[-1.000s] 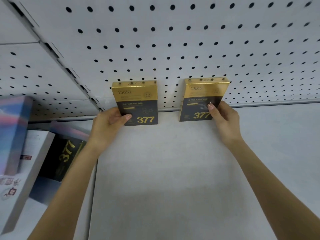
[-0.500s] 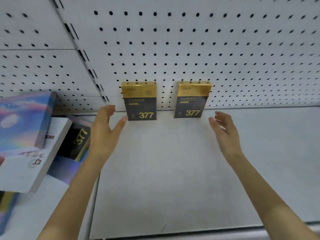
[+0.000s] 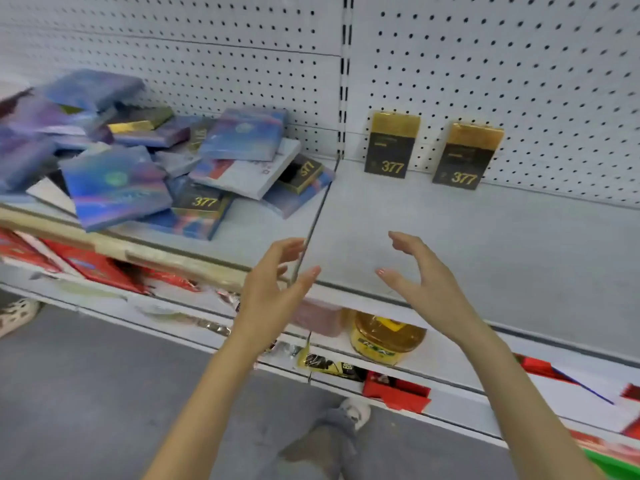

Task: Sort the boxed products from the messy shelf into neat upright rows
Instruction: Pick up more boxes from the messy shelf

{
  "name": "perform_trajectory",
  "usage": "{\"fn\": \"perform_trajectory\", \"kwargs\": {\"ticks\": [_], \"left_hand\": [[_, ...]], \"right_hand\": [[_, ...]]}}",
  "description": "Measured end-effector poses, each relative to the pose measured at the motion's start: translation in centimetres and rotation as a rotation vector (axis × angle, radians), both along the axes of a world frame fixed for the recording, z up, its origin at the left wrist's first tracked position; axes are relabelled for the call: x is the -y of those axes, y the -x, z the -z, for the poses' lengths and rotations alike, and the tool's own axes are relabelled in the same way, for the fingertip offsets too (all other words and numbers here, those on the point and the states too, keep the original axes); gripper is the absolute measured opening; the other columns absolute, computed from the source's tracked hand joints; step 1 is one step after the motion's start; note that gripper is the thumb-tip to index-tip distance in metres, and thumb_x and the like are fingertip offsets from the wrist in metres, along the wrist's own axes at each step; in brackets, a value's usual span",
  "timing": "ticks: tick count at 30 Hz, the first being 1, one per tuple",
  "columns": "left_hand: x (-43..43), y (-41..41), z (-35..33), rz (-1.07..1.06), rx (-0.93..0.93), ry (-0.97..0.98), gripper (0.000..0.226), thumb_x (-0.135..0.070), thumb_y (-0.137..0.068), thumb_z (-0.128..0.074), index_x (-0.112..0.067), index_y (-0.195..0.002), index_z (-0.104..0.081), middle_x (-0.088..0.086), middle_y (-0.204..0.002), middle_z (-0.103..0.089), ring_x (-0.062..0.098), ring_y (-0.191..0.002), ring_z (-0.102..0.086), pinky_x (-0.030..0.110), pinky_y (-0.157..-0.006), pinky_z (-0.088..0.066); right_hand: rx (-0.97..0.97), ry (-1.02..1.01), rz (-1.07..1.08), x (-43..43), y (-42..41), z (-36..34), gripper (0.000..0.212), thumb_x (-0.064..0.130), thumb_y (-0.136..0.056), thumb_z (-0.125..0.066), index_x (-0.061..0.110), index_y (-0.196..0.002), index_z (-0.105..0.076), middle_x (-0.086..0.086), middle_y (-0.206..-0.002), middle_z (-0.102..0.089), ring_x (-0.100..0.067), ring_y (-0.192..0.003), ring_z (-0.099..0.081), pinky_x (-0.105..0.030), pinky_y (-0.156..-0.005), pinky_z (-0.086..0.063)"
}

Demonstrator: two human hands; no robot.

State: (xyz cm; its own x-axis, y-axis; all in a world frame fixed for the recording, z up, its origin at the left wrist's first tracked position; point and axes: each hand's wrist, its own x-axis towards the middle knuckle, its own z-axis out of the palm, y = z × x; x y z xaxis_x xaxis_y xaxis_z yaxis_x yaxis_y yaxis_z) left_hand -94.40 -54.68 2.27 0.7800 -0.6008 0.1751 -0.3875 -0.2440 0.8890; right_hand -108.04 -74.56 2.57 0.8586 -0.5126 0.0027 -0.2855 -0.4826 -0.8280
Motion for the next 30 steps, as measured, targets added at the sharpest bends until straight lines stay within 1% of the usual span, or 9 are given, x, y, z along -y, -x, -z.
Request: {"fn": "perform_trajectory", "kwargs": {"ticks": [6, 10, 13, 15, 17, 19, 21, 24, 30], "left_hand": [[-11.1, 1.2, -0.5, -0.191, -0.033, -0.001, 0.04, -0.047, -0.081, -0.064, -0.04, -0.119, -0.056, -0.023, -0.113, -0.064, -0.004, -0.111, -0.057, 0.028, -0.095, -0.048], [-16.1, -0.9, -1.8, -0.277, -0.021, 0.022, 0.035, -0.048, -0.08, -0.066, -0.046, -0.114, -0.056, -0.027, -0.11, -0.064, -0.006, -0.108, -0.057, 0.025, -0.093, -0.048], [-19.8, -3.3, -1.6, -0.311, -0.014, 0.023, 0.033, -0.03, -0.087, -0.068, -0.036, -0.118, -0.058, -0.019, -0.113, -0.064, -0.004, -0.108, -0.058, 0.028, -0.096, -0.048], [-22.5, -5.4, -1.3, -0.332, -0.031, 0.034, 0.035, -0.032, -0.087, -0.066, -0.03, -0.121, -0.058, -0.015, -0.115, -0.064, -0.001, -0.11, -0.058, 0.028, -0.096, -0.048], [-25.6, -8.2, -0.9, -0.358, -0.05, 0.039, 0.035, -0.03, -0.087, -0.066, -0.028, -0.121, -0.059, -0.012, -0.116, -0.064, 0.002, -0.11, -0.058, 0.029, -0.096, -0.048], [-29.2, -11.6, -0.6, -0.384, -0.065, 0.025, 0.033, -0.025, -0.087, -0.067, -0.028, -0.12, -0.06, -0.013, -0.114, -0.065, 0.002, -0.109, -0.059, 0.028, -0.096, -0.047], [-33.4, -15.3, -0.7, -0.414, -0.049, 0.002, 0.032, -0.024, -0.087, -0.068, -0.03, -0.117, -0.061, -0.014, -0.111, -0.066, -0.001, -0.107, -0.059, 0.02, -0.093, -0.046], [-39.7, -20.2, -1.3, -0.46, -0.038, -0.05, 0.029, -0.023, -0.086, -0.069, -0.033, -0.113, -0.061, -0.018, -0.108, -0.066, -0.007, -0.101, -0.059, 0.004, -0.083, -0.042], [-46.9, -27.9, -2.5, -0.53, -0.044, -0.045, 0.033, -0.02, -0.087, -0.069, -0.047, -0.102, -0.057, -0.034, -0.099, -0.064, -0.008, -0.096, -0.061, 0.014, -0.081, -0.044]], "right_hand": [[0.025, -0.036, -0.193, -7.5, -3.1, -1.5, 0.059, 0.049, -0.085, -0.065, 0.047, -0.136, -0.035, 0.014, -0.135, -0.047, -0.002, -0.125, -0.044, -0.024, -0.096, -0.032], [0.061, -0.014, -0.291, -12.7, -7.6, -3.2, 0.057, 0.042, -0.086, -0.066, 0.038, -0.137, -0.04, 0.01, -0.133, -0.05, -0.006, -0.121, -0.048, -0.023, -0.095, -0.035], [0.064, -0.02, -0.351, -16.9, -11.4, -3.2, 0.053, 0.036, -0.087, -0.067, 0.037, -0.134, -0.044, 0.011, -0.129, -0.051, -0.006, -0.116, -0.05, -0.018, -0.088, -0.037], [0.052, -0.034, -0.372, -19.8, -14.5, -2.6, 0.049, 0.033, -0.087, -0.068, 0.039, -0.13, -0.045, 0.009, -0.126, -0.053, -0.007, -0.114, -0.052, -0.018, -0.089, -0.04], [0.04, -0.058, -0.384, -22.8, -18.1, -1.9, 0.045, 0.031, -0.087, -0.069, 0.042, -0.125, -0.046, 0.009, -0.124, -0.055, -0.007, -0.114, -0.053, -0.024, -0.095, -0.042], [0.023, -0.08, -0.388, -26.1, -22.3, -1.4, 0.043, 0.033, -0.087, -0.069, 0.042, -0.123, -0.048, 0.011, -0.121, -0.055, -0.002, -0.11, -0.053, -0.017, -0.091, -0.042], [0.039, -0.137, -0.387, -29.8, -26.7, -1.4, 0.041, 0.031, -0.087, -0.07, 0.037, -0.123, -0.05, 0.01, -0.119, -0.056, 0.001, -0.107, -0.054, -0.007, -0.08, -0.042], [0.063, -0.237, -0.377, -35.7, -32.3, -1.8, 0.038, 0.025, -0.088, -0.069, 0.029, -0.122, -0.054, 0.007, -0.116, -0.057, -0.002, -0.102, -0.057, -0.004, -0.073, -0.043], [0.054, -0.297, -0.368, -42.5, -39.7, -2.2, 0.032, 0.028, -0.089, -0.068, 0.038, -0.116, -0.054, 0.015, -0.113, -0.057, 0.003, -0.098, -0.058, -0.001, -0.065, -0.043]]}}
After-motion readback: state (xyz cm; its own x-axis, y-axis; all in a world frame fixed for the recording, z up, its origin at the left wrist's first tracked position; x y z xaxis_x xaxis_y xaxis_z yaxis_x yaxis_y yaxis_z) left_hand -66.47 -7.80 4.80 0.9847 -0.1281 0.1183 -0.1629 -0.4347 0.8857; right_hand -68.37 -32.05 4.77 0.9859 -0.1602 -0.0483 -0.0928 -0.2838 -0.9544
